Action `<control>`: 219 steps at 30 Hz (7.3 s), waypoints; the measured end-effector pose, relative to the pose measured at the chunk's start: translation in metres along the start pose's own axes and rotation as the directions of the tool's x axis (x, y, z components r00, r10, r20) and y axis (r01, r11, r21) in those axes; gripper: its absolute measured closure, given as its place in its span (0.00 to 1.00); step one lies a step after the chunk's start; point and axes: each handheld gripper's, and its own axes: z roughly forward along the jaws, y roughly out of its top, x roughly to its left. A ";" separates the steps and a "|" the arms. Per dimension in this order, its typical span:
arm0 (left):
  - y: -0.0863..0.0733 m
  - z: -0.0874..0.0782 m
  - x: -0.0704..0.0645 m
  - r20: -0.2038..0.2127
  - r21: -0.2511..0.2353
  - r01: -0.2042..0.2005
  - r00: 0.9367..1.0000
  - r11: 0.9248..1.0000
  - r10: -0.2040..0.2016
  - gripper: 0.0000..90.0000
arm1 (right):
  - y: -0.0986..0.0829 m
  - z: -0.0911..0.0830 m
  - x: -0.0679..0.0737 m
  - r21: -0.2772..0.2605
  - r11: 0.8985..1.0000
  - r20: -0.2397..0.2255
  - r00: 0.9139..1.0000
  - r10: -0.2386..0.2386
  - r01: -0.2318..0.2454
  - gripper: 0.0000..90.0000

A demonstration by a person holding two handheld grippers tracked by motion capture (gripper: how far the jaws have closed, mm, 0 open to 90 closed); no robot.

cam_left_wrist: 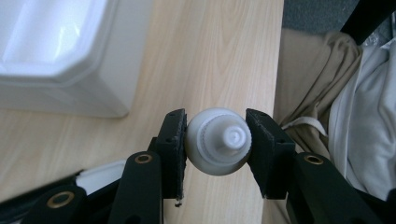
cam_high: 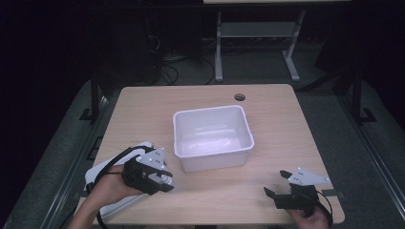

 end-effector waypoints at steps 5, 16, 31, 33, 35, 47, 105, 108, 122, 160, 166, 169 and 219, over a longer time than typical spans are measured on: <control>0.010 -0.009 0.003 -0.010 -0.011 -0.009 1.000 1.000 0.008 0.66 | 0.000 0.000 0.000 -0.003 1.000 -0.002 1.000 0.005 -0.005 0.16; 0.029 -0.024 0.012 -0.020 -0.044 -0.009 1.000 0.999 0.008 0.66 | 0.000 0.000 -0.001 -0.003 1.000 -0.003 1.000 0.009 -0.009 0.16; 0.050 -0.032 0.036 -0.055 -0.061 0.003 0.998 0.998 -0.007 0.66 | -0.001 0.000 -0.003 -0.006 1.000 -0.003 1.000 0.010 -0.010 0.16; 0.053 -0.032 0.040 -0.063 -0.063 0.009 0.998 0.998 -0.013 0.66 | -0.001 -0.001 -0.003 -0.008 1.000 -0.002 1.000 0.014 -0.014 0.16; 0.055 -0.032 0.044 -0.068 -0.064 0.015 0.998 0.998 -0.020 0.66 | -0.002 -0.001 -0.003 -0.011 1.000 -0.006 1.000 0.017 -0.017 0.16; 0.066 -0.024 0.064 -0.097 -0.050 0.038 0.994 0.998 -0.042 0.66 | -0.002 -0.001 -0.004 -0.016 1.000 -0.012 1.000 0.019 -0.019 0.16; 0.051 0.043 0.098 -0.108 0.049 0.116 0.988 0.992 -0.110 0.66 | -0.002 -0.001 -0.004 -0.019 1.000 -0.032 0.999 0.014 -0.015 0.16; 0.052 0.043 0.097 -0.107 0.060 0.112 0.989 0.992 -0.105 0.66 | -0.002 -0.001 -0.004 -0.019 1.000 -0.032 0.999 0.012 -0.013 0.16; 0.053 0.032 0.092 -0.104 0.017 0.118 0.988 0.993 -0.116 0.64 | -0.001 0.000 -0.004 -0.018 1.000 -0.031 0.999 0.011 -0.011 0.16; 0.006 -0.057 0.062 -0.225 -0.023 0.168 0.960 0.986 -0.169 0.60 | 0.000 0.002 -0.003 -0.005 1.000 -0.018 1.000 0.004 -0.004 0.17; -0.011 -0.061 0.058 -0.238 -0.028 0.189 0.953 0.982 -0.190 0.60 | 0.000 0.002 -0.003 -0.004 1.000 -0.013 1.000 0.004 -0.004 0.16; -0.020 -0.063 0.057 -0.245 -0.029 0.199 0.949 0.980 -0.200 0.60 | 0.001 0.002 -0.002 -0.002 1.000 -0.015 1.000 -0.001 0.001 0.16; -0.130 -0.037 0.047 -0.282 -0.001 0.342 0.901 0.940 -0.329 0.65 | 0.002 0.007 0.000 0.028 1.000 0.002 1.000 -0.011 0.011 0.17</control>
